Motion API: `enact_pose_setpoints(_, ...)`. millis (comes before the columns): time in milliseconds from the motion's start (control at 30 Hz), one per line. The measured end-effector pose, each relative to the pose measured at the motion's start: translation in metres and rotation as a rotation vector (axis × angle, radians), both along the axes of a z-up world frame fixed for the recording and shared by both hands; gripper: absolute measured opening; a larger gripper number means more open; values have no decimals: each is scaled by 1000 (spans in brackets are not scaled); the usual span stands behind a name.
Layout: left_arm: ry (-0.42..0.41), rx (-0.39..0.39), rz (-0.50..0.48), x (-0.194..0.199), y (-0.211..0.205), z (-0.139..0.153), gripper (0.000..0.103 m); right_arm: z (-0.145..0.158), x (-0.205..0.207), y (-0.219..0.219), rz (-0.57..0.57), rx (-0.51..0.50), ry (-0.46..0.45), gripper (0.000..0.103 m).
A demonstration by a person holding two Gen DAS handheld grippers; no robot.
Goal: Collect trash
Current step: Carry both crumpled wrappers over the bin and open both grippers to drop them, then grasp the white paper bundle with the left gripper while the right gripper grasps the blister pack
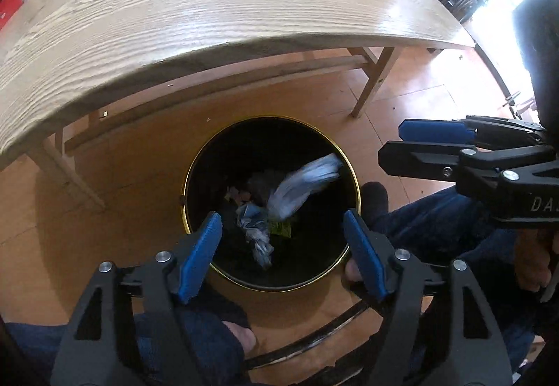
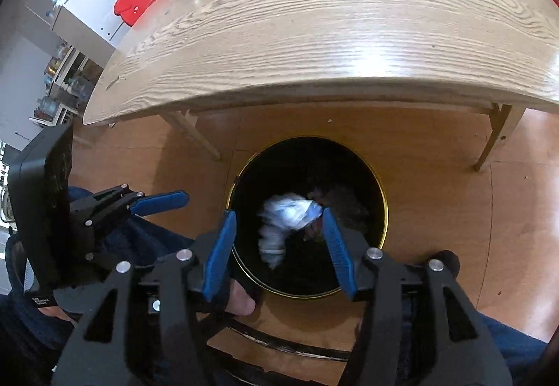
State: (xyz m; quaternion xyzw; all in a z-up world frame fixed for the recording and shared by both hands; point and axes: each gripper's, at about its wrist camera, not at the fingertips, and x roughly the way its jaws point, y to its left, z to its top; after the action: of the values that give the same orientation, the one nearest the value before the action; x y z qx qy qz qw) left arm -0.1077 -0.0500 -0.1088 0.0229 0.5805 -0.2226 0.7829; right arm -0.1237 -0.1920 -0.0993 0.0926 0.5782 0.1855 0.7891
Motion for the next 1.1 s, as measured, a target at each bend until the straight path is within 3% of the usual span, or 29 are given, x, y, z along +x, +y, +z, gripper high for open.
enact_pose_setpoints(400, -9, 8, 4, 0, -1, 0, 71, 2, 0, 1, 8, -3, -10, 55)
enact_pose_setpoints(533, -40, -22, -3, -1, -1, 11, 71, 15, -3, 1, 10, 3, -60, 56)
enact_pose_setpoints(667, -123, -81, 25, 5, 5, 38, 83, 46, 2, -6, -2, -5, -175, 73)
enact_pose_setpoints(767, -166, -80, 78, 26, 8, 58, 91, 77, 25, -25, -49, -23, -257, 76)
enact_pose_setpoints(900, -245, -54, 131, 72, -4, 85, 92, 104, 73, -49, -114, -85, -345, 81)
enact_pose_setpoints(1100, -329, 10, 234, 160, -31, 97, 93, 99, 168, -83, -179, -73, -310, 82)
